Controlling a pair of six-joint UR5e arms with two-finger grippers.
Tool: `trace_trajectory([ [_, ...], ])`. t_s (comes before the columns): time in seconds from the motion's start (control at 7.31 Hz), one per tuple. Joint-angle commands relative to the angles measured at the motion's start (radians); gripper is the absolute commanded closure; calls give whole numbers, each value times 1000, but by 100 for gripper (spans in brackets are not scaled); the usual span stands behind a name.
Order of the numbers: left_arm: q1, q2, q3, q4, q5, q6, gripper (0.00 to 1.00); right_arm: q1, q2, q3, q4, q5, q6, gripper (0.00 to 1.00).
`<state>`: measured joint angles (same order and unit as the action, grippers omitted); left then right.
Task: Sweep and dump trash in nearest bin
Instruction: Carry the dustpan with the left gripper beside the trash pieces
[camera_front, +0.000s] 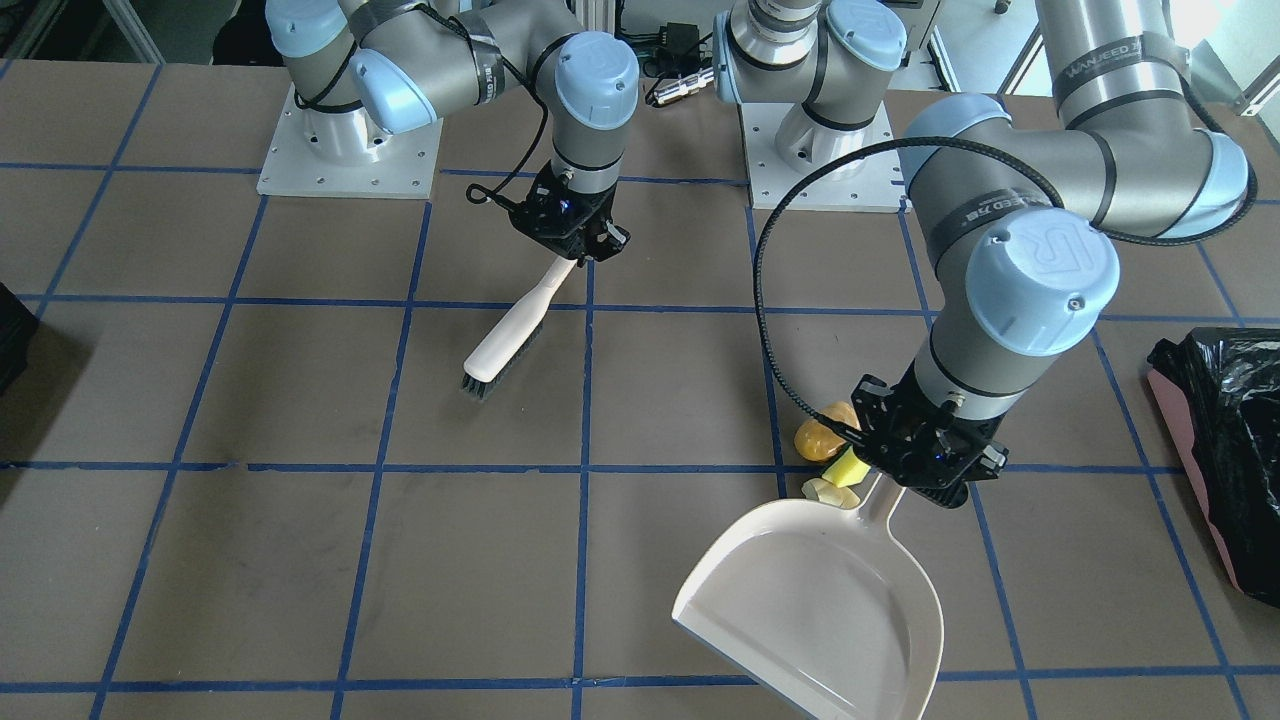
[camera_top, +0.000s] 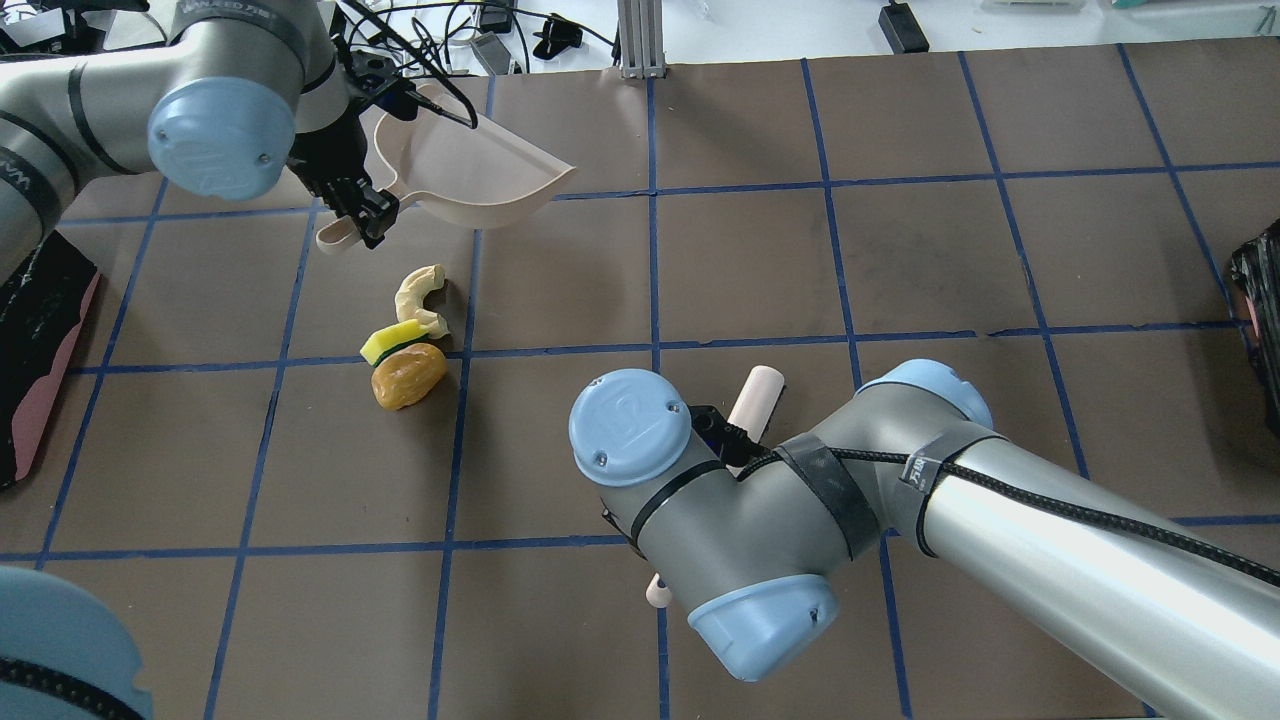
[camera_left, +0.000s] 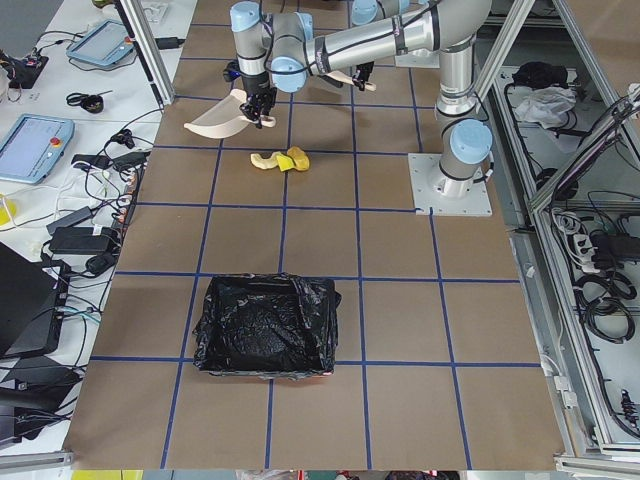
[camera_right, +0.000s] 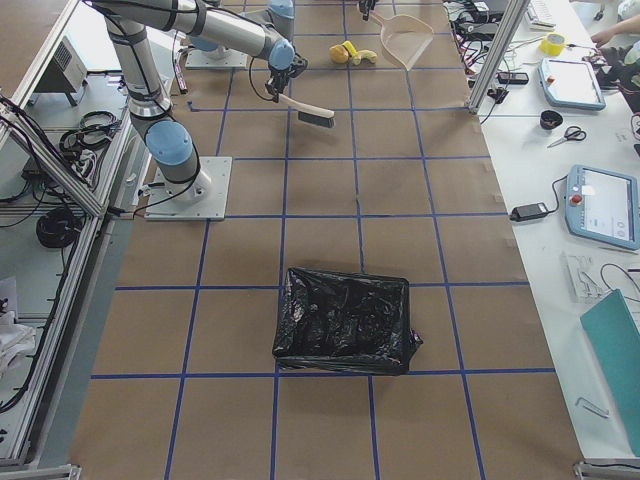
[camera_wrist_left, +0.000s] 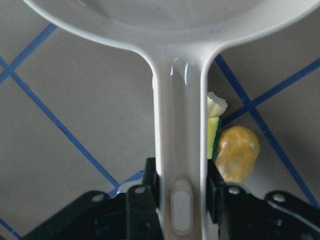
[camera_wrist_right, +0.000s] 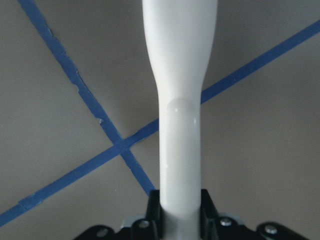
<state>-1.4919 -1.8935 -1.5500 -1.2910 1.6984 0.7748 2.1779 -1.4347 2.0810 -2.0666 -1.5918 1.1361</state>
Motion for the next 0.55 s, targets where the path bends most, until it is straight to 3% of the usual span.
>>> trace_trajectory([
  [0.0, 137, 36, -50, 4, -14, 365, 100, 0, 3, -1, 0, 0, 1, 100],
  [0.41, 263, 51, -81, 9, -14, 704, 100, 0, 11, -1, -1, 0, 7, 100],
])
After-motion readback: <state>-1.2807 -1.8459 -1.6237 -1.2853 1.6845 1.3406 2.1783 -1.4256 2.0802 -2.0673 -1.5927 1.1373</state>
